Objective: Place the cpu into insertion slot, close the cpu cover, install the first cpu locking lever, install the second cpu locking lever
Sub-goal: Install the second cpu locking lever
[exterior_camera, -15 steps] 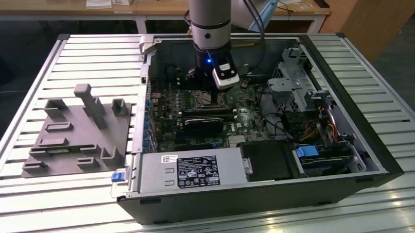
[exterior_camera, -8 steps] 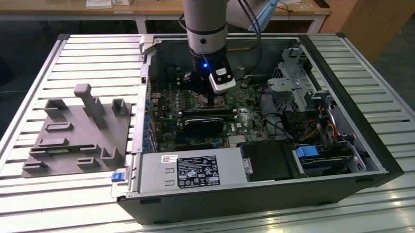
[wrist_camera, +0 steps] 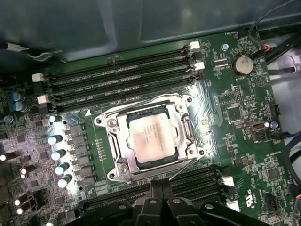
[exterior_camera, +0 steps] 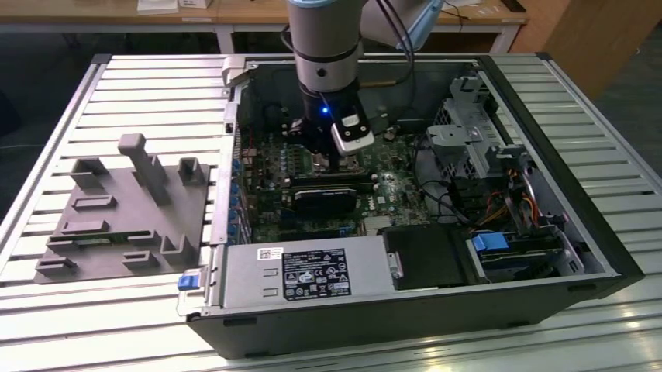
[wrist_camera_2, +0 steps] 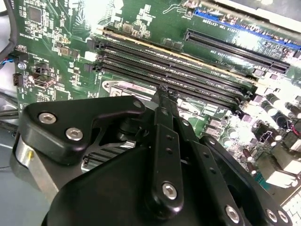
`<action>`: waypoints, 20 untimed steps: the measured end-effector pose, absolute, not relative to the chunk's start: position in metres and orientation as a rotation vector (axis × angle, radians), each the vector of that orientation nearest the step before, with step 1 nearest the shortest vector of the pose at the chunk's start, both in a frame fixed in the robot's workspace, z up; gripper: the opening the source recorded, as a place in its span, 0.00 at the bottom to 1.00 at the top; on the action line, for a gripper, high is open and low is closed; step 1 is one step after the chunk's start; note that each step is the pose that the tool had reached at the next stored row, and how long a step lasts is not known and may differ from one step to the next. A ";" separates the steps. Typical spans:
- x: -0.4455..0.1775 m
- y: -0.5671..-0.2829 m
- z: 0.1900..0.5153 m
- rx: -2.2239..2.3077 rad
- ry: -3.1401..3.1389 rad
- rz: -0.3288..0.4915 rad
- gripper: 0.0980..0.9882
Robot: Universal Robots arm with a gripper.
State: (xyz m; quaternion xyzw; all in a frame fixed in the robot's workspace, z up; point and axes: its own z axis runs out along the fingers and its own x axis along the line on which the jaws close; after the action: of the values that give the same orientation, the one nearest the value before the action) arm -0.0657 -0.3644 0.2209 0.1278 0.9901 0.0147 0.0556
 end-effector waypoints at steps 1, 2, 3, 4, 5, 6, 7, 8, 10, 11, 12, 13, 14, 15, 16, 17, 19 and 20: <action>-0.066 -0.365 0.221 0.387 3.006 0.052 0.00; -0.066 -0.366 0.220 0.386 3.006 0.059 0.00; -0.067 -0.367 0.220 0.385 3.007 0.065 0.00; -0.067 -0.368 0.220 0.384 3.007 0.071 0.00; -0.068 -0.369 0.220 0.382 3.008 0.079 0.00; -0.069 -0.370 0.220 0.380 3.009 0.087 0.00; -0.069 -0.370 0.220 0.378 3.010 0.095 0.00; -0.070 -0.371 0.219 0.376 3.011 0.104 0.00; -0.072 -0.372 0.219 0.371 3.012 0.125 0.00; -0.073 -0.372 0.219 0.369 3.013 0.134 0.00; -0.073 -0.373 0.218 0.368 3.013 0.143 0.00; -0.074 -0.374 0.218 0.367 3.013 0.151 0.00; -0.074 -0.375 0.218 0.367 3.014 0.159 0.00; -0.074 -0.376 0.218 0.367 3.014 0.166 0.00; -0.074 -0.378 0.218 0.366 3.014 0.174 0.00; -0.075 -0.379 0.218 0.366 3.015 0.183 0.00; -0.075 -0.381 0.218 0.365 3.015 0.195 0.00; -0.075 -0.381 0.218 0.364 3.015 0.195 0.00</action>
State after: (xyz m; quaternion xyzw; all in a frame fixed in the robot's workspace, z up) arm -0.0751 -0.3814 0.2175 0.1196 0.9895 0.0641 0.0492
